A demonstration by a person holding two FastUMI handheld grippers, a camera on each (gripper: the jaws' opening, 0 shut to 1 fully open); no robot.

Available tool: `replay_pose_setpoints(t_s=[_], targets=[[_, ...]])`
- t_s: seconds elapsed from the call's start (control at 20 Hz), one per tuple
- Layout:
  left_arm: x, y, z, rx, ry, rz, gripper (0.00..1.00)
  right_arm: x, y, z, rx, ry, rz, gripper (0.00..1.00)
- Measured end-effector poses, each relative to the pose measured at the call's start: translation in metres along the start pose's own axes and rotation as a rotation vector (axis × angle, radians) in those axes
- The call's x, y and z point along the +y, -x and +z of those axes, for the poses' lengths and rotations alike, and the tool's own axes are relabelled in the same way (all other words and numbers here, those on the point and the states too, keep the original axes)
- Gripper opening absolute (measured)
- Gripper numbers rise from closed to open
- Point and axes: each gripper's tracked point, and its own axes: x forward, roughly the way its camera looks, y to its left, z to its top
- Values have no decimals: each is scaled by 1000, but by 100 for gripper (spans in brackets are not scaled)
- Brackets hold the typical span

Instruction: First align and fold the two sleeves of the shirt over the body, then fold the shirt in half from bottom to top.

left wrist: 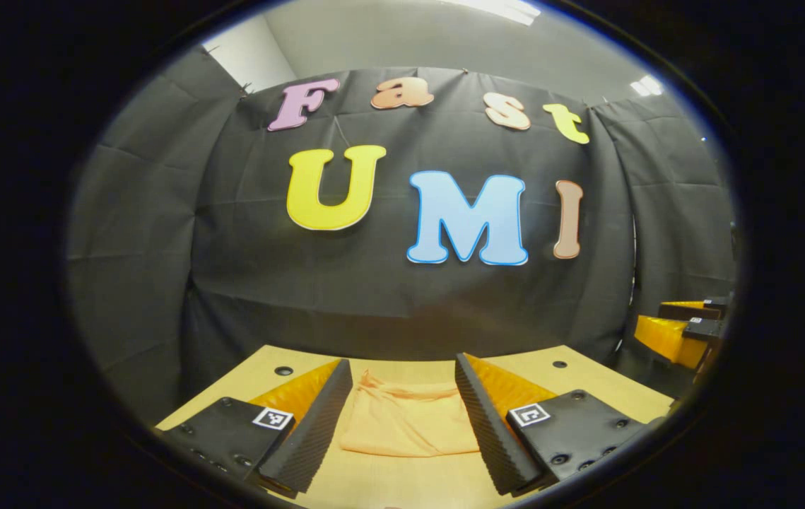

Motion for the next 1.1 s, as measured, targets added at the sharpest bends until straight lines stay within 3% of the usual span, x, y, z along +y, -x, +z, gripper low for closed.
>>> replay_pose_setpoints(t_s=[0.3, 1.1], targets=[[18, 2, 9, -11, -18, -5, 94, 6, 6, 2, -1, -29, -33, 72], [26, 14, 8, -9, -21, -31, 94, 18, 28, 4, -16, 28, -55, 72]])
